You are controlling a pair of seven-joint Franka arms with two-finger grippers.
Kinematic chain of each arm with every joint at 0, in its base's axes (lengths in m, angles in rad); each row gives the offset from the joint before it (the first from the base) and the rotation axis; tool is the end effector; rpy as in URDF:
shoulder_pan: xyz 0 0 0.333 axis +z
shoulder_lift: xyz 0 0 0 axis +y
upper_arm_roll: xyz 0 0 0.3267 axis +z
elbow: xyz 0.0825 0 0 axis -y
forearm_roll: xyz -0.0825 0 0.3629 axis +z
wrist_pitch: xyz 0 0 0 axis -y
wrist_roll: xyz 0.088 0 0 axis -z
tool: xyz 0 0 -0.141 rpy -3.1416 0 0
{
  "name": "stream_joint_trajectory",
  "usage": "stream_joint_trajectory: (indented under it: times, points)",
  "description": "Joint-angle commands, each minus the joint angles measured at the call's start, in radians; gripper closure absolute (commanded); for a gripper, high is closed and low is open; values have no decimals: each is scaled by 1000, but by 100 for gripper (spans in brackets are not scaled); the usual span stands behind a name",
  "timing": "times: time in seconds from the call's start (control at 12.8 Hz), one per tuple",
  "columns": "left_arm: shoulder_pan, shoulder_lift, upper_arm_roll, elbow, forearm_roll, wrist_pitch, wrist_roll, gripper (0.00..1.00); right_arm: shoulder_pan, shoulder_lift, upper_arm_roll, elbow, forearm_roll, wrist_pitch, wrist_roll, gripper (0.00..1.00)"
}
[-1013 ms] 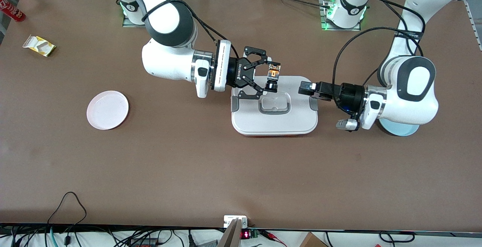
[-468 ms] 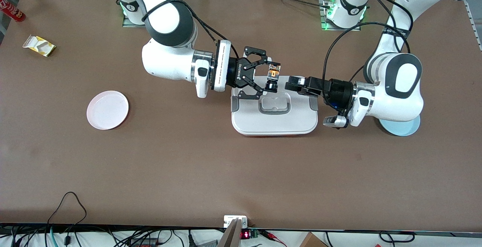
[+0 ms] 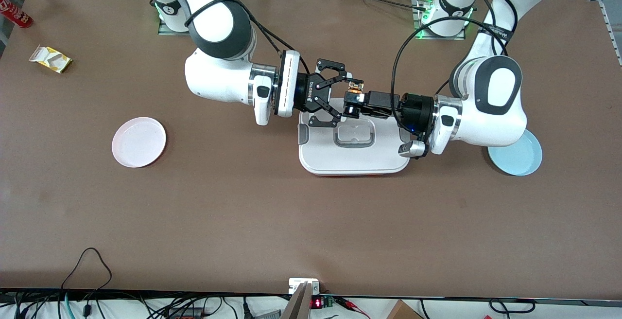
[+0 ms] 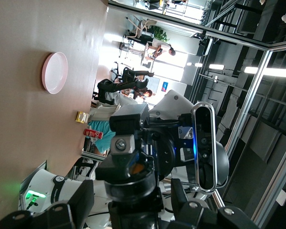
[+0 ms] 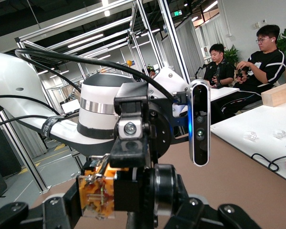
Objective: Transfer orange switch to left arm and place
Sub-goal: 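Bring the open left gripper to the switch held by the right gripper, then close the left gripper on the switch while the right gripper opens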
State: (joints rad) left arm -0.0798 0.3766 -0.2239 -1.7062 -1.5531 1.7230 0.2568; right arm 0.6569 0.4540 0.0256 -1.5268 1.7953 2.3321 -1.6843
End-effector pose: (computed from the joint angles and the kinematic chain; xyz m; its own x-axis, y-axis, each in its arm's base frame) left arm 0.5864 -0.2949 0.4610 0.9563 -0.1562 -0.2473 0.2428 -0.0475 0.9689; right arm 0.5467 0.4919 0.4662 0.3449 0.0788 0.9353 0.9336 -0.1322 -0.3331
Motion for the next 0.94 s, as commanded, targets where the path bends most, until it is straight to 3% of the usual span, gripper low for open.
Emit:
stream_joint_trajectory:
  times: [0.0, 0.31, 0.55, 0.62, 0.86]
  points:
    - [6, -38, 3, -41, -25, 15, -7, 46, 12, 11, -4, 28, 27, 30, -17, 86]
    - [8, -38, 3, -44, -19, 12, -8, 47, 17, 11, -4, 28, 27, 32, -17, 86]
    - [11, -39, 3, -43, -18, 10, -7, 76, 17, 11, -4, 28, 27, 32, -18, 86]
    - [11, -39, 3, -43, -16, 10, -7, 81, 18, 11, -4, 28, 27, 36, -20, 86]
    - [11, -39, 3, -43, -13, 10, -7, 82, 18, 11, -4, 28, 27, 46, -18, 86]
